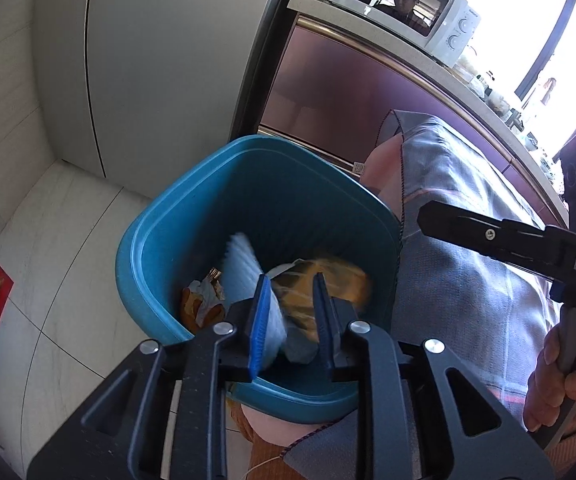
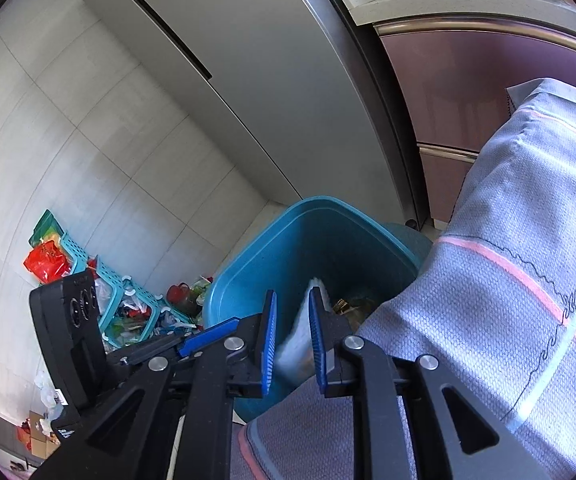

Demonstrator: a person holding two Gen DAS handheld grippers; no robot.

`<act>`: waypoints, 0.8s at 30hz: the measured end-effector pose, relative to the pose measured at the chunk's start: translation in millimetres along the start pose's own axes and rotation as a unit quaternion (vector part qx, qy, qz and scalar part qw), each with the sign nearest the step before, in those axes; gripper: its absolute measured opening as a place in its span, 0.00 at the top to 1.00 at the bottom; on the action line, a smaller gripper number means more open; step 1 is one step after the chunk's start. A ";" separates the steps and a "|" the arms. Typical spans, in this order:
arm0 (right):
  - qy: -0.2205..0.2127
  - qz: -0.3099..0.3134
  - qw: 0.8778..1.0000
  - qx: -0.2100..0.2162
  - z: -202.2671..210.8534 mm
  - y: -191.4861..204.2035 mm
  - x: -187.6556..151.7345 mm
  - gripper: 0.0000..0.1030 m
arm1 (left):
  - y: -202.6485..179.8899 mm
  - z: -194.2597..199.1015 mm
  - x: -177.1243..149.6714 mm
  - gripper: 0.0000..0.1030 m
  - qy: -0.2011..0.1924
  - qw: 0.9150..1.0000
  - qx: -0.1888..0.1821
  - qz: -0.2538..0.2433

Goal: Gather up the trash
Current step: 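Open the left gripper to drop the foam net while the right gripper drops the foil wrapper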

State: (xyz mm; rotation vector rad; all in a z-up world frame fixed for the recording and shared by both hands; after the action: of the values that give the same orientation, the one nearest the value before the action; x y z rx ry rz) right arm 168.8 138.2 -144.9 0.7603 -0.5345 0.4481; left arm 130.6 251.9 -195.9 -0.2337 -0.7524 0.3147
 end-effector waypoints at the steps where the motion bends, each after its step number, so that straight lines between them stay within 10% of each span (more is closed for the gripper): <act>1: 0.000 0.000 1.000 0.000 0.6 -0.1 -0.3 0.82 | 0.6 -0.6 -1.0 0.75 0.000 1.000 0.000 0.001; 13: -0.030 0.002 1.000 0.009 34.6 -7.4 -3.6 0.59 | -14.8 30.9 5.1 0.43 -0.055 0.998 -0.011 -0.024; 19: -0.071 0.016 0.997 0.002 76.0 -11.2 -10.1 0.38 | -35.5 67.0 9.9 0.08 -0.111 0.992 -0.014 -0.057; 24: -0.131 0.031 0.990 -0.038 124.8 -20.1 -15.6 0.20 | -53.1 97.1 12.5 0.06 -0.167 0.984 0.002 -0.069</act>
State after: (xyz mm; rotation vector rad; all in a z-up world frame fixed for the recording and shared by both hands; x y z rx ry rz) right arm 131.9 29.8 -89.2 0.7357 -0.8171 0.3850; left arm 81.6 216.4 -102.4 -0.1246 -1.0935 0.2247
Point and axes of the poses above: each gripper's, at about its wrist camera, not at the fingertips, and z roughly against the way its jaws point, y to its left, x to its top, the point moved 10 cm from there along -z, roughly the way its jaws point, and after that the axes turned 5 degrees about -y, right-handed, at the moved point
